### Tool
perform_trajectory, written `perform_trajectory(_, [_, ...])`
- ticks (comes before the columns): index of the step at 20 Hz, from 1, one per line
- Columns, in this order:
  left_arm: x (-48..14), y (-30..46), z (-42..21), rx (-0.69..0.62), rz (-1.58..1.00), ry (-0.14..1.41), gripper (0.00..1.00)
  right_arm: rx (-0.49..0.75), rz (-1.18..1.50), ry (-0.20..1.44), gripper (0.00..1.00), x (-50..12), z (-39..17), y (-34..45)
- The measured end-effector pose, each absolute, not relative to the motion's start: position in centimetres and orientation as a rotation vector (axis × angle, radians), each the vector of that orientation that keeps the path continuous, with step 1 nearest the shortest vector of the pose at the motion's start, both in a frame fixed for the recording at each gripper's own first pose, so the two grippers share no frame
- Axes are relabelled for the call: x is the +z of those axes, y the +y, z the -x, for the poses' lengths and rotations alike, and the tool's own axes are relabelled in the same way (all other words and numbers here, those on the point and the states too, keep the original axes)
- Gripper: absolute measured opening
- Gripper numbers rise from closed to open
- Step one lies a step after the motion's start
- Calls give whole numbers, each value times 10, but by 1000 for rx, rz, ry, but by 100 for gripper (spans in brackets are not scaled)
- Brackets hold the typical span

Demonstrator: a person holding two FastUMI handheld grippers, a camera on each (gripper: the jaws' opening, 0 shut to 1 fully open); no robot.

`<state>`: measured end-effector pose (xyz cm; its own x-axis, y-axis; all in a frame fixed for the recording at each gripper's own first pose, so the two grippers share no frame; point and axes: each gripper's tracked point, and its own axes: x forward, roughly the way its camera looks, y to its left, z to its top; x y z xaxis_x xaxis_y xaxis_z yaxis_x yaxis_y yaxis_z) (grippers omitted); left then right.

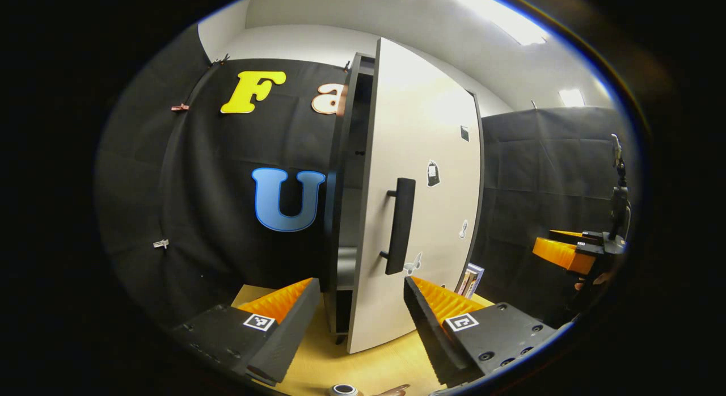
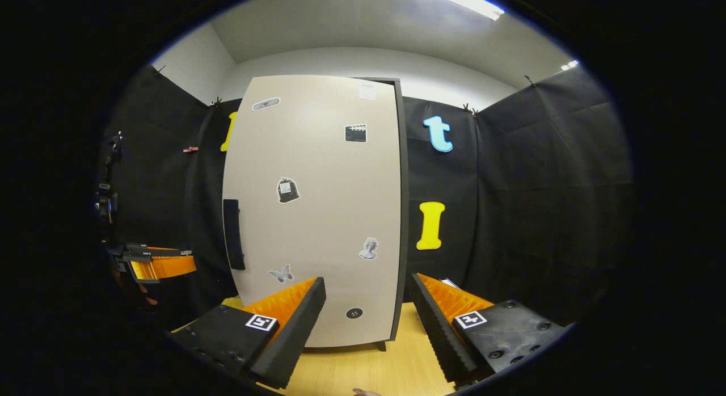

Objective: Open the cabinet door with the right hand, grasp the bottle in the cabinet with the left hand and place it on the coaster, then close the cabinet door with the right hand.

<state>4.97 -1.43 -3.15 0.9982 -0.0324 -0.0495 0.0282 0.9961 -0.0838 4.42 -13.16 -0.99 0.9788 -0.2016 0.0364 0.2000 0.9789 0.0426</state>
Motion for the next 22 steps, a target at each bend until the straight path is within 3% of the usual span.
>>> perform_trajectory(22, [-31,-17,-61,-25,79,46,93,-218,-31,-85,97,3,-48,-133])
